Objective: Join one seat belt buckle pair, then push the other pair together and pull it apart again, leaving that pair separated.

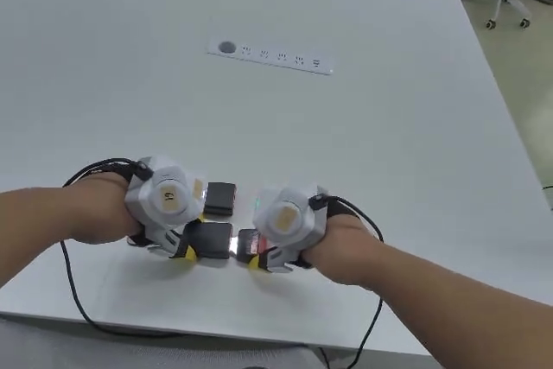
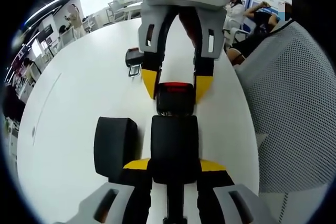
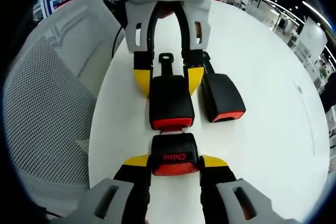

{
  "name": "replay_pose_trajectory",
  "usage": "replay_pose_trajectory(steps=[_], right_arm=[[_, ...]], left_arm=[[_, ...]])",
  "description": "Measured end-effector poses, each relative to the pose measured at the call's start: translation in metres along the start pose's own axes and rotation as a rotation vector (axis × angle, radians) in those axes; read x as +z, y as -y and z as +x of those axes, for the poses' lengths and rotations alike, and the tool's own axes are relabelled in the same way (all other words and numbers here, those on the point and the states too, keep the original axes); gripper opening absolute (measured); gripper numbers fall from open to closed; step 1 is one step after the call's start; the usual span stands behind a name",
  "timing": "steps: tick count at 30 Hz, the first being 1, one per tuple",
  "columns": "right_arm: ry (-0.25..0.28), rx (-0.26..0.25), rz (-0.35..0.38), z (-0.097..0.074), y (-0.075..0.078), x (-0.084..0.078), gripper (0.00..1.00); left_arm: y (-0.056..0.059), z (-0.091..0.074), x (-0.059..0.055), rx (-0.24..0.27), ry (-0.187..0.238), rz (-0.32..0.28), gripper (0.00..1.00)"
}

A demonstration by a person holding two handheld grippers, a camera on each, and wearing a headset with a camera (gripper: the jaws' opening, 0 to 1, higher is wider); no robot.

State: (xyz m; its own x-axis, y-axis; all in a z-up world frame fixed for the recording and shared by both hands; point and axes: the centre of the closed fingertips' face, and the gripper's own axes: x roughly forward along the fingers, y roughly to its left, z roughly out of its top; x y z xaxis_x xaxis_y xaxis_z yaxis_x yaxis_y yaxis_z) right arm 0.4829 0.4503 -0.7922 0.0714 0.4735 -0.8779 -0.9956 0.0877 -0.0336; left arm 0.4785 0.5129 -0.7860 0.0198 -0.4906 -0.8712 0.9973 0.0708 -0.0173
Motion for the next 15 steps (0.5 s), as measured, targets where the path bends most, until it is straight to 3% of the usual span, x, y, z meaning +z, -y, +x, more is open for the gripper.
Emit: replay_pose_trajectory(steps=[5,12,15], right_arm=[[0.0,-0.015,0.011,-0.003,0.001,0.0,0.37],[0.035,-0.027,0.026,-0.015,0.003,0.006,0.38],[0.035,-0.04,0.026,-0.033,0.003,0.012,0.39]], left_arm=[[0.001,-0.005,-0.001,0.009,-0.011,0.006,0.33],[-0.002,-0.026,0.017,0.057,0.045,0.002,0.35],[-0.007,-0.037,0.026,0.097,0.073,0.006,0.35]])
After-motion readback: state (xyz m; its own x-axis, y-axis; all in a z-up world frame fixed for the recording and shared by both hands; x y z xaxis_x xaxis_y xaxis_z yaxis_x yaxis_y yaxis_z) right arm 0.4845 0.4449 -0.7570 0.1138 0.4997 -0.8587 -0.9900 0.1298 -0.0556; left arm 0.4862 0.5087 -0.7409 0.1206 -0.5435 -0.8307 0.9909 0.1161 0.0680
